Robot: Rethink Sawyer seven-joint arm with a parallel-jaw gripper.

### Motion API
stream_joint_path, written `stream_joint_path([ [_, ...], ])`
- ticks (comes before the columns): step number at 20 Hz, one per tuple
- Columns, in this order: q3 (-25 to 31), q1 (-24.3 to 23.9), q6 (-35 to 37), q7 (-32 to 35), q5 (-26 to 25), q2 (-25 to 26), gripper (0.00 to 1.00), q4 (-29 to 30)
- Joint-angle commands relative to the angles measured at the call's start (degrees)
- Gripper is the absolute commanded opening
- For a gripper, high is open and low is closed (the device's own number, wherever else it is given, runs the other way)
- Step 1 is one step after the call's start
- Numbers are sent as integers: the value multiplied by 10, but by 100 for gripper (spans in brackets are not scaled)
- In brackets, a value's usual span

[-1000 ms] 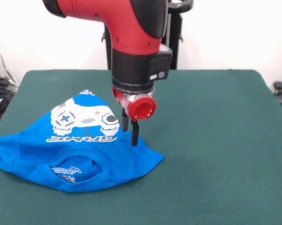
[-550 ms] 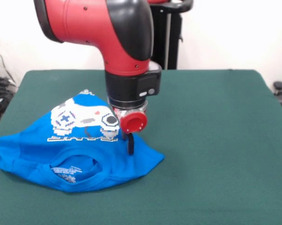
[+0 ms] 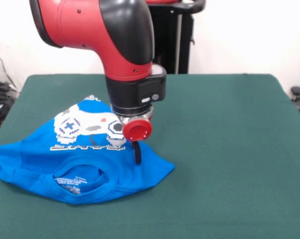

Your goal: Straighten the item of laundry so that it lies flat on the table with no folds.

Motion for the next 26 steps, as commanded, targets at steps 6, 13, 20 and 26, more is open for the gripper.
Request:
stream_joint_path([
  [6, 39, 27, 65, 22, 29, -20, 100, 35],
  [13, 10, 51, 72, 35, 22, -26, 100, 26],
  [20, 29, 40, 14, 23, 18, 13, 100, 26],
  [26, 101, -8, 16, -10, 32, 14, 100, 56],
])
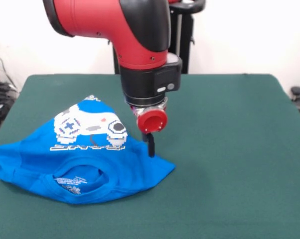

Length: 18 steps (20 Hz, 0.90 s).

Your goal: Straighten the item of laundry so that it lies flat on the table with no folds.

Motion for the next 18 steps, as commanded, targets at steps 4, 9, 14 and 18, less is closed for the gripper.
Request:
stream_joint_path([
  [4, 77, -10, -13, 2, 12, 51, 100, 28],
  [9, 88, -18, -17, -3, 11, 60, 100, 27],
  [14, 151, -67, -6, -31, 25, 66, 100, 53],
  [18, 171, -81, -2, -29, 23, 69, 100, 58],
])
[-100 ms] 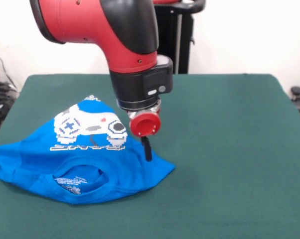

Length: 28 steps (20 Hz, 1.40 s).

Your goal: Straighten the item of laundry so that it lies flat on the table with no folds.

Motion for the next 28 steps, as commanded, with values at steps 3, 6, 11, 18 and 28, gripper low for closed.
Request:
stream_joint_path([
  [3, 111, -21, -6, -25, 15, 63, 100, 51],
  [6, 107, -18, -15, -19, 6, 67, 100, 47],
  [11, 102, -16, -32, -16, -5, 82, 100, 40],
  [18, 29, 38, -40, 15, -29, 74, 100, 19],
  [28, -129, 161, -57, 60, -27, 89, 100, -43],
])
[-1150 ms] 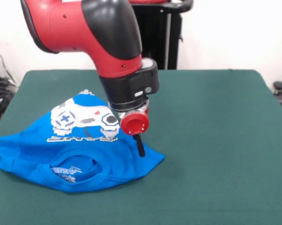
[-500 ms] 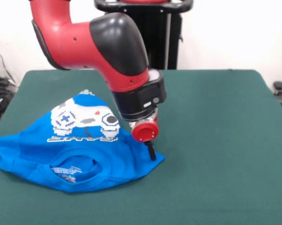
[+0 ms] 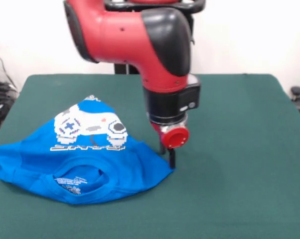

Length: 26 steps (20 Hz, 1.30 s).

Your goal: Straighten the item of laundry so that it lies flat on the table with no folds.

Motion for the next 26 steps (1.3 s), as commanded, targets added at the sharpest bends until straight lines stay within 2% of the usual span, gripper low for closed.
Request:
stream_joint_path([
  [1, -50, 48, -36, 50, -19, 44, 100, -17],
  [2, -54, 50, -40, 39, -16, 44, 0, -17],
  [15, -63, 61, -65, 59, 8, 57, 0, -16],
  [19, -64, 61, -59, 41, 1, 52, 0, -20],
  [23, -51, 40, 13, 18, 11, -19, 0, 2],
  [26, -33, 24, 30, 12, 21, -31, 0, 11],
])
